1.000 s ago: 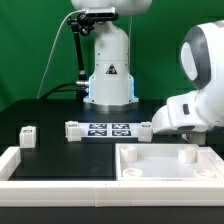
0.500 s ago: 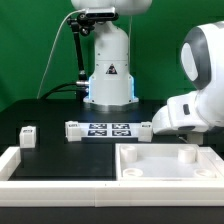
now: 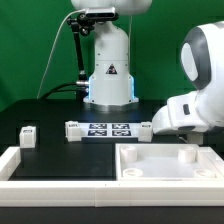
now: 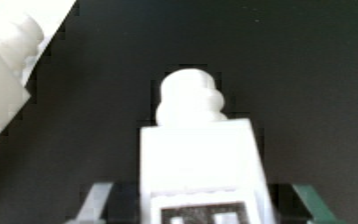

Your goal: Assemble one leg

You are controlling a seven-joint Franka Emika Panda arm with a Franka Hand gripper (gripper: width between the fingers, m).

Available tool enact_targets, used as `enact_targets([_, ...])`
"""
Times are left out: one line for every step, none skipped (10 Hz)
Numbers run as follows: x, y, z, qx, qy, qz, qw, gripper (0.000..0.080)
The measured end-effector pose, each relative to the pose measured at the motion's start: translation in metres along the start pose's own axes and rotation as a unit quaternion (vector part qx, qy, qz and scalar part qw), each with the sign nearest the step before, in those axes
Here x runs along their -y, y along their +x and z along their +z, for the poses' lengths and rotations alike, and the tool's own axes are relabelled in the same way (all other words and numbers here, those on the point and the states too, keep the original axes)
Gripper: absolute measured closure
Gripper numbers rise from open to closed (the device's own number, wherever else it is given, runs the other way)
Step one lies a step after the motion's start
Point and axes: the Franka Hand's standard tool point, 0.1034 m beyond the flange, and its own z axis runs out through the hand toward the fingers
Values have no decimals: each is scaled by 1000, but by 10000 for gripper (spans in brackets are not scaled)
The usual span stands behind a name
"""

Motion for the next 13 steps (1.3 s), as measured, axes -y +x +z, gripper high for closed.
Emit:
enact_targets([-6,-1,-7,-5,-2,-7,1000,511])
enact_targets([-10,-9,-21,-11,-8,-13,1000,511])
enact_targets([-15,-20,-36,-13,-8,-16,1000,509])
enact_targets([-21,-30,-52,-16,-6,-15,1000,509])
enact_targets([-27,-40,-69,-26,-5,-12,1000,509])
enact_targets([-29,-45,-76,-23,-5,-11,1000,509])
enact_targets([-27,-38,-73,-34,-3,-12,999,509])
enact_targets([-25,-29,-78,-83,0,-12,996,509])
enact_targets([-26,-31,-82,-141,2,-10,990,509])
enact_targets([-27,-35,-78,-164,1,-10,986,509])
enact_targets([-29,-23,-89,-214,2,-25,977,509])
enact_targets([-36,-21,-108,-262,3,-34,964,509])
enact_targets([-44,-24,-123,-296,3,-39,954,509])
